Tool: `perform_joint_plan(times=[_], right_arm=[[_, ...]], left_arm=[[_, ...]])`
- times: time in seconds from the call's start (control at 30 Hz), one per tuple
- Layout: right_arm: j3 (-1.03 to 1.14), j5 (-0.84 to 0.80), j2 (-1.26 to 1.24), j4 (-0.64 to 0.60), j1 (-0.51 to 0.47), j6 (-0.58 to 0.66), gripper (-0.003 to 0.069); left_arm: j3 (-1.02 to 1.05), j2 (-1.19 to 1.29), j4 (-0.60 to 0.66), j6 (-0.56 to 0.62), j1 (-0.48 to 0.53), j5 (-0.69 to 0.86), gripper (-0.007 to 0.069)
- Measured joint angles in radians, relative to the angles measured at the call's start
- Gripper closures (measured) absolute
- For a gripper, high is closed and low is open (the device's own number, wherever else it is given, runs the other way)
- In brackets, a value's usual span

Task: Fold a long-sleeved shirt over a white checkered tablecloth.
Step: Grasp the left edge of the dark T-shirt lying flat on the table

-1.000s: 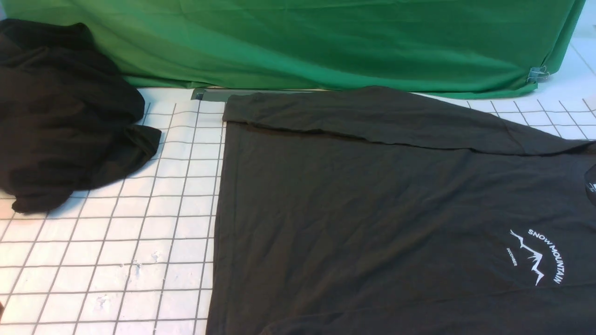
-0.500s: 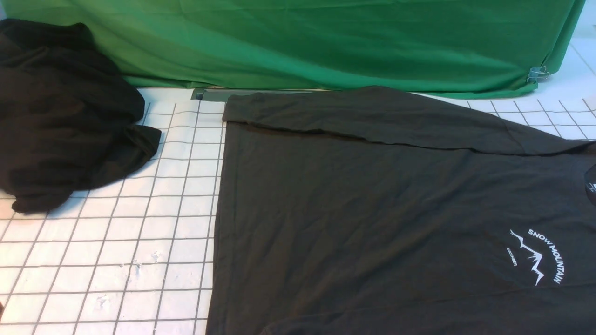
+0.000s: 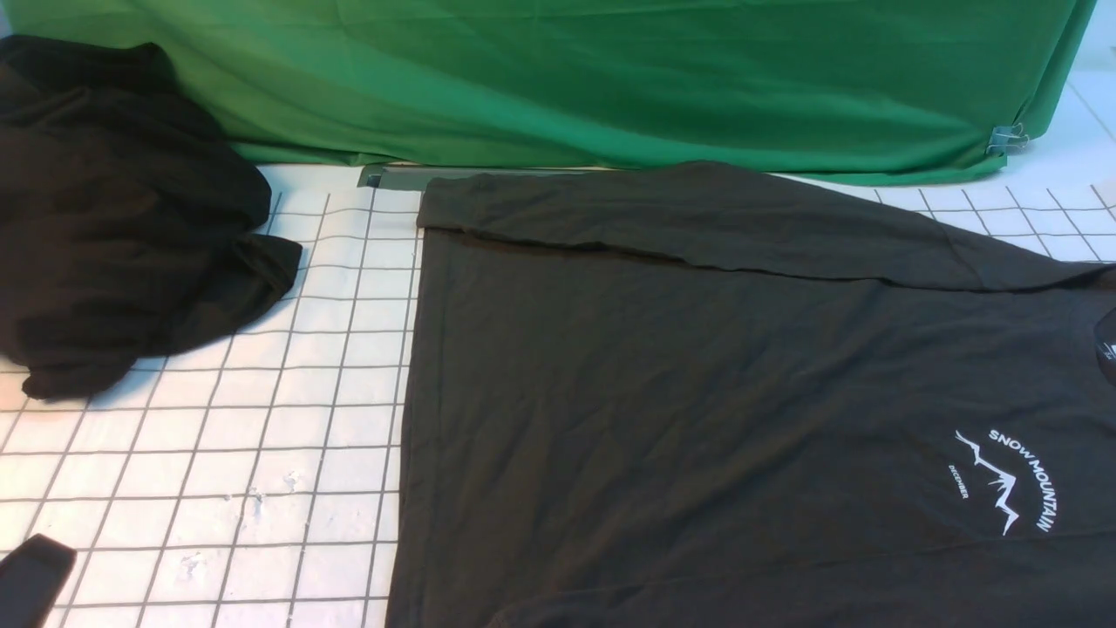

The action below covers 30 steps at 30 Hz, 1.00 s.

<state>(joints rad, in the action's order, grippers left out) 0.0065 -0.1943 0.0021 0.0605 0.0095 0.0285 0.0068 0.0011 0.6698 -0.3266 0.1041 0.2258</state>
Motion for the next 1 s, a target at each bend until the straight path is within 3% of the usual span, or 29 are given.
perform_joint_plan(times=[0.2, 0.27, 0.3, 0.33, 0.37, 0.53, 0.67, 0.73, 0.77, 0.8, 0.87, 0.9, 1.0], right_arm=[[0.0, 0.058, 0.0, -0.037, 0.0, -0.059, 0.0412], [0.0, 0.097, 0.0, -0.17, 0.0, -0.268, 0.0412], [0.0, 0.102, 0.0, -0.207, 0.0, -0.365, 0.0412], [0.0, 0.103, 0.0, -0.207, 0.0, -0.384, 0.0412], [0.0, 0.106, 0.0, -0.245, 0.0, -0.513, 0.0412], [0.0, 0.113, 0.0, -0.272, 0.0, -0.693, 0.0417], [-0.045, 0.104, 0.0, -0.276, 0.018, -0.637, 0.0516], [-0.118, 0.091, 0.006, -0.276, 0.036, -0.545, 0.059], [-0.212, 0.064, 0.034, -0.276, 0.052, -0.437, 0.0627], [-0.224, 0.058, 0.039, -0.277, 0.054, -0.422, 0.0629], [-0.387, -0.076, 0.134, -0.274, 0.075, -0.244, 0.0648], [-0.4, -0.09, 0.144, -0.274, 0.076, -0.232, 0.0648], [-0.57, -0.388, 0.312, -0.241, 0.086, -0.087, 0.065]], left_arm=[[0.0, 0.0, 0.073, 0.01, 0.0, 0.005, 0.0622], [-0.02, 0.0, 0.129, 0.072, 0.0, 0.055, 0.0622], [-0.05, -0.001, 0.139, 0.097, 0.0, 0.091, 0.0622], [-0.057, -0.001, 0.14, 0.097, 0.0, 0.098, 0.0622], [-0.144, 0.004, 0.134, 0.125, 0.0, 0.155, 0.0622], [-0.41, 0.183, 0.01, 0.155, 0.0, 0.398, 0.0622], [-0.582, 0.484, -0.033, 0.293, 0.0, 0.705, 0.0622], [-0.622, 0.608, -0.016, 0.397, 0.0, 0.796, 0.0622], [-0.643, 0.711, 0.007, 0.467, 0.0, 0.827, 0.0622], [-0.647, 0.739, 0.022, 0.498, 0.0, 0.837, 0.0622], [-0.654, 0.884, 0.076, 0.572, -0.008, 0.853, 0.0622], [-0.654, 0.897, 0.079, 0.576, -0.01, 0.854, 0.0622], [-0.655, 1.089, 0.074, 0.598, -0.115, 0.803, 0.062]])
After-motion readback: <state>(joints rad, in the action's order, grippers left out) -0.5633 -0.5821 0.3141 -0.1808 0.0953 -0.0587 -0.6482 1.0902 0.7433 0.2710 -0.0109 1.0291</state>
